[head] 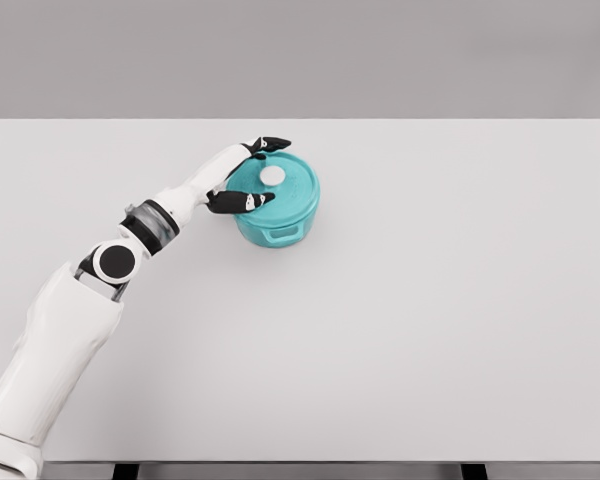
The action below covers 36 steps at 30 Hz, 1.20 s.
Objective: Cover the pot with left arm
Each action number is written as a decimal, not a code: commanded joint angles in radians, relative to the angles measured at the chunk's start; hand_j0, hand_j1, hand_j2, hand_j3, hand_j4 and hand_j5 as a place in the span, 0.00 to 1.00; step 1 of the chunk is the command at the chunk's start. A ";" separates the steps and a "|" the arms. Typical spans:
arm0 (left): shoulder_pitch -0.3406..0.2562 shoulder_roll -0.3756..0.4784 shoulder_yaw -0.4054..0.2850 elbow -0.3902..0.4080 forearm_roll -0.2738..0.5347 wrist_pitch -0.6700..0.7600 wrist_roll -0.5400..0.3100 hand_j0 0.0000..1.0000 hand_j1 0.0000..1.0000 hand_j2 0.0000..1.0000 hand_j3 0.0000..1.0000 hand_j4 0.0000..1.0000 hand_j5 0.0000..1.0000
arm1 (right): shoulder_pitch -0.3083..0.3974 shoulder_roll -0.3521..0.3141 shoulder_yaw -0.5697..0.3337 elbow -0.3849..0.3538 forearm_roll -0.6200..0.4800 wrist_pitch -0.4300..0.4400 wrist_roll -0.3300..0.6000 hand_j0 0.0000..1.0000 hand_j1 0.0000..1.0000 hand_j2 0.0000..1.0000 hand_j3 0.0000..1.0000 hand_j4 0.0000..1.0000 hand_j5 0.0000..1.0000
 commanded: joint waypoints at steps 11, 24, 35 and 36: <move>0.003 0.010 -0.002 -0.020 0.041 0.003 -0.001 0.86 0.86 0.86 0.86 0.86 0.86 | 0.000 0.000 0.000 0.000 0.001 -0.001 0.000 1.00 1.00 1.00 1.00 1.00 1.00; -0.002 0.019 -0.004 -0.030 0.093 0.006 -0.001 0.86 0.86 0.86 0.86 0.86 0.86 | 0.000 0.000 0.000 0.001 0.000 -0.001 0.000 1.00 1.00 1.00 1.00 1.00 1.00; 0.005 0.099 -0.007 -0.123 0.246 -0.001 -0.011 0.86 0.86 0.86 0.86 0.86 0.86 | 0.000 0.000 0.000 0.000 0.000 -0.001 0.000 1.00 1.00 1.00 1.00 1.00 1.00; 0.006 0.117 -0.007 -0.142 0.274 -0.001 -0.011 0.87 0.87 0.87 0.87 0.87 0.87 | 0.000 0.000 0.000 0.000 0.001 -0.001 0.000 1.00 1.00 1.00 1.00 1.00 1.00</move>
